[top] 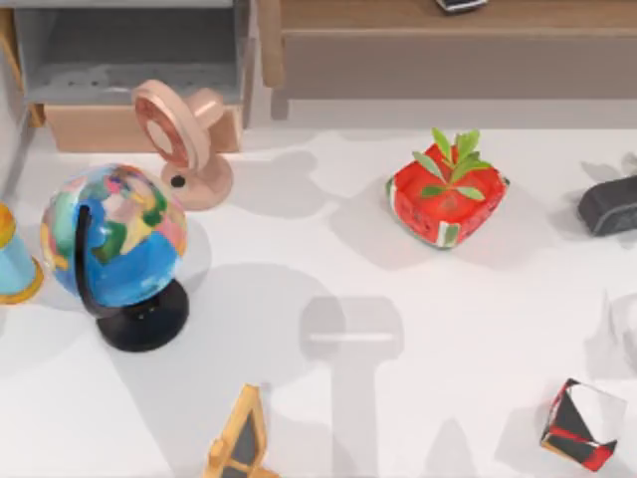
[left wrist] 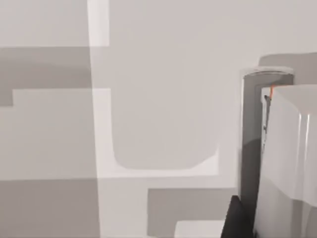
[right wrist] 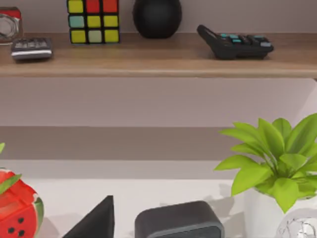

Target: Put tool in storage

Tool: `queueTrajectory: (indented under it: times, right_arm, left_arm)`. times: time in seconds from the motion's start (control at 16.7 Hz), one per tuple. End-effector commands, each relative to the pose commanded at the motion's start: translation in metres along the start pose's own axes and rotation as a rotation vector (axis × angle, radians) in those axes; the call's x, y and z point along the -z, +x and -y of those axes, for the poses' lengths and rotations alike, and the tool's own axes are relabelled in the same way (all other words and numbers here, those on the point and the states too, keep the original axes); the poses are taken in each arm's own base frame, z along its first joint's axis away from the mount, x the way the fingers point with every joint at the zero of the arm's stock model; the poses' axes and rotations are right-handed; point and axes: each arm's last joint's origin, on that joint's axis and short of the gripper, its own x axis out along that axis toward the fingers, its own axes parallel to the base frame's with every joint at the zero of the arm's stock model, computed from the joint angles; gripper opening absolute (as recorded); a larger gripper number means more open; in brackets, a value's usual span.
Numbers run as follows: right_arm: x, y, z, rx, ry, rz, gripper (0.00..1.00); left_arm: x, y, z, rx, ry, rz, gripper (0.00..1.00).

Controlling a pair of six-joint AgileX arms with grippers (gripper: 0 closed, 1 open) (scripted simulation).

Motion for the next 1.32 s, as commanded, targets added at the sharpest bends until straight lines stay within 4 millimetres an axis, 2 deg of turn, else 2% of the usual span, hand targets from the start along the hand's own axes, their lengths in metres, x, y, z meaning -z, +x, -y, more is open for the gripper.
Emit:
queueTrajectory:
  times: [0.36,1.14,1.32]
  right_arm:
    - [0.0,0.0,0.0,0.0,0.0,0.0,1.0]
    - [0.0,0.0,0.0,0.0,0.0,0.0,1.0]
    - [0.0,0.0,0.0,0.0,0.0,0.0,1.0]
  left_arm:
    - [0.0017,0.0075,-0.0011,0.004,-0.003,-0.009,0.0]
    - [0.0017,0.0075,-0.0011,0.004,-0.003,-0.009,0.98]
    - [0.0017,0.0075,-0.0011,0.004,-0.003,-0.009,1.0]
